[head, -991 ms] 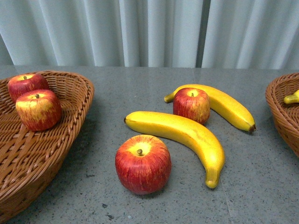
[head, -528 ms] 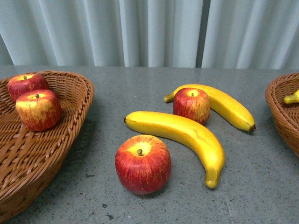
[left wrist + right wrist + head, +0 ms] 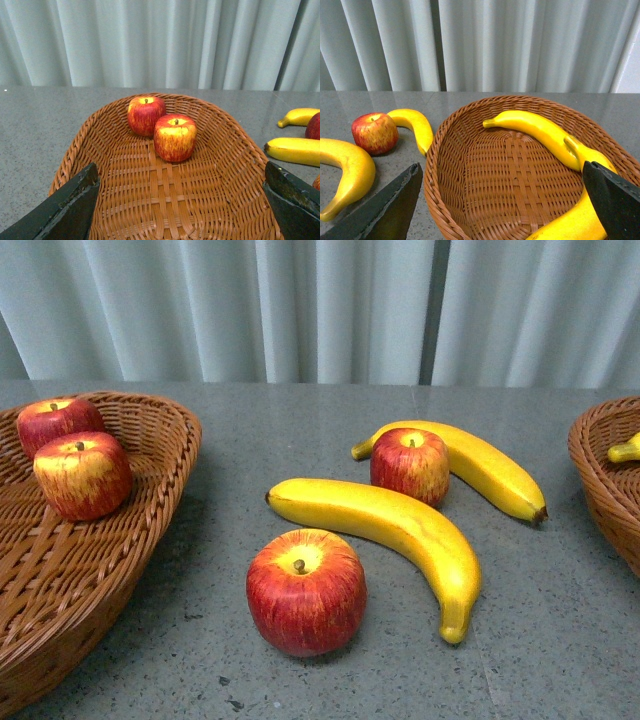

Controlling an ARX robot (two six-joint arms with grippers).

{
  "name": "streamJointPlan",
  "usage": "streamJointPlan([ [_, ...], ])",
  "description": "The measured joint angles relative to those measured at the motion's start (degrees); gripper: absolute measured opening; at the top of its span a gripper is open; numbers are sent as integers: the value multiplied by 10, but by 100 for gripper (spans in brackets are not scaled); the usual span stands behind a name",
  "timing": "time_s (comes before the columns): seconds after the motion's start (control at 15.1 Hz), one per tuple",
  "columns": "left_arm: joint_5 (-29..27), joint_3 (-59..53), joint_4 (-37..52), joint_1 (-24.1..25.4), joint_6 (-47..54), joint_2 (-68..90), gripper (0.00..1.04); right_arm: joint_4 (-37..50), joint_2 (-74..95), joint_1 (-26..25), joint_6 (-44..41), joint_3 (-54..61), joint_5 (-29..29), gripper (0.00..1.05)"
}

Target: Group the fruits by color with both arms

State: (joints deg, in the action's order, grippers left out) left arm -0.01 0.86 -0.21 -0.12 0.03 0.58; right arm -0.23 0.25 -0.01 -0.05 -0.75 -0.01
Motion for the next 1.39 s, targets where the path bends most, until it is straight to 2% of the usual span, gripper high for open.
streamJointPlan([
  [0.59,0,0,0,0,0,0,98,0,0,0,0,0,0,98],
  [0.66,-33,5,-23,-11,3,7,98,0,0,0,0,0,0,98],
  [0.73,-149,23,-31,-61,16,66,98,0,0,0,1,0,1,98],
  [0.79,-221,46,26,-73,47,143,98,0,0,0,0,0,-2,98],
  [0.86,-250,64,86,-61,70,189,98,0,0,0,0,0,1,98],
  [0.92,-224,92,167,-50,104,250,98,0,0,0,0,0,0,98],
  [0.99,-171,134,235,-50,127,332,98,0,0,0,0,0,0,98],
  [1.06,-113,186,246,-62,133,421,98,0,0,0,0,0,0,98],
  [1.25,42,311,176,-121,125,612,98,0,0,0,0,0,0,98],
  [1.39,69,362,146,-162,136,687,98,0,0,0,0,0,0,98],
])
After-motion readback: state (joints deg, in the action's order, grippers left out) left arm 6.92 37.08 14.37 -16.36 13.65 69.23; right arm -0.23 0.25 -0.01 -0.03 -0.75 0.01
